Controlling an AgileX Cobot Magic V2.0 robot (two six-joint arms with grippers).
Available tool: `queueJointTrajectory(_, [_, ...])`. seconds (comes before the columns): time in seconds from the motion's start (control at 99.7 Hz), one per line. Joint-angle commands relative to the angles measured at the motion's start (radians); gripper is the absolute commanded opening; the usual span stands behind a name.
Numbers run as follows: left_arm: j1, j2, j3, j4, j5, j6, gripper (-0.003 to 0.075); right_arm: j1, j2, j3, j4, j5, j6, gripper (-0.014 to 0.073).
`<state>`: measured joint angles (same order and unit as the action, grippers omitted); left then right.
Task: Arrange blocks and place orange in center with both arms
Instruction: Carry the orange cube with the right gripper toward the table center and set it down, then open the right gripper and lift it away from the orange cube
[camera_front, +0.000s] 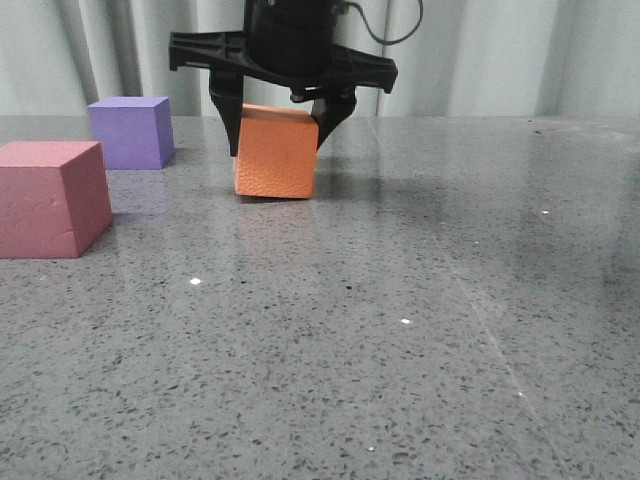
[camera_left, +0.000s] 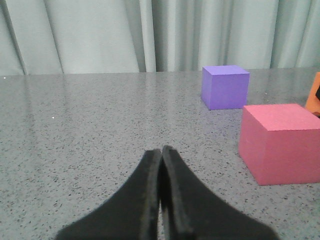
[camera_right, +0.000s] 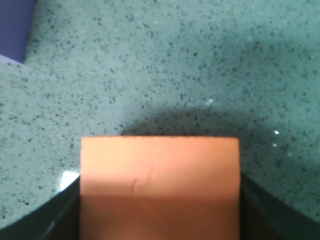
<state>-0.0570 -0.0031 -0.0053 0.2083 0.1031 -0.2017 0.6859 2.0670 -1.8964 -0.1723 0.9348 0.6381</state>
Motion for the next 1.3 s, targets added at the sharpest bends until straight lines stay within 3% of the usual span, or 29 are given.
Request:
queueJointTrajectory(0.0, [-0.008,-0.033,0.055,0.000,-0.083,-0.006,-0.0019,-0.001,-0.060,-0.038,-0.025,-0.029,0.001,0.0320])
queueJointTrajectory(0.311, [-0.008,-0.033,0.055,0.000,-0.083,-0.006,-0.0019,-0.001,-0.060,-0.038,-0.013,-0.029,0.001,0.0659])
queueJointTrajectory(0.692, [-0.008,-0.033,0.055,0.000,-0.083,-0.006,-0.0019,-0.003,-0.069,-0.129,-0.014,0.029,-0.014,0.0655])
queueJointTrajectory(1.013, [-0.008,-0.033,0.055,0.000,-0.083,-0.006,-0.0019,-0.041,-0.181,-0.210,-0.014,0.051,-0.195,0.0655])
queueJointTrajectory(1.294, [-0.008,-0.033,0.055,0.000,-0.083,-0.006,-0.0019,-0.143,-0.329,-0.186,-0.014,0.178,-0.384,0.0654])
